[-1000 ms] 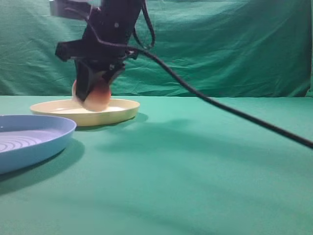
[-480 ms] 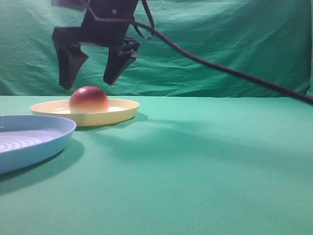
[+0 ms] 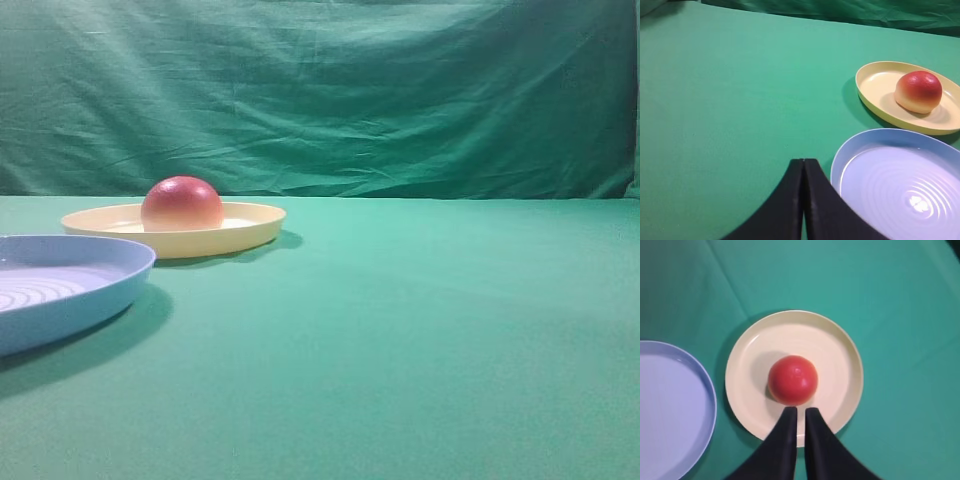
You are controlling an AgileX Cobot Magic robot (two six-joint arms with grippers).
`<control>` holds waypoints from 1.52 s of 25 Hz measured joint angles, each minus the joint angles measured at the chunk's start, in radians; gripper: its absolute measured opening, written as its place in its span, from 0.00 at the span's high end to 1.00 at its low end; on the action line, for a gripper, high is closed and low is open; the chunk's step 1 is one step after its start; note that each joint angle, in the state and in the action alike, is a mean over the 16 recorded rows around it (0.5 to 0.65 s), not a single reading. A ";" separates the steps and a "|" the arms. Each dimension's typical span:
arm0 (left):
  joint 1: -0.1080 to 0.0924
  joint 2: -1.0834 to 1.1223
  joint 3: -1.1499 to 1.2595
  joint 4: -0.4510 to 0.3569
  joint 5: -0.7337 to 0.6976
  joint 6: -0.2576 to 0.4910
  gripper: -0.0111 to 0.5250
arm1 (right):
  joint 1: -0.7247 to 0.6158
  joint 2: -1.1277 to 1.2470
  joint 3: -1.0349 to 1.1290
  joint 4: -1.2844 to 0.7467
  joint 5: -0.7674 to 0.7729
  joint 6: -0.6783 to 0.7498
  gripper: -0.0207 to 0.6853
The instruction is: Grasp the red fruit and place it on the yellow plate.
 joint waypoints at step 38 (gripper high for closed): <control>0.000 0.000 0.000 0.000 0.000 0.000 0.98 | -0.390 -1.264 1.154 -0.143 -0.265 0.326 0.97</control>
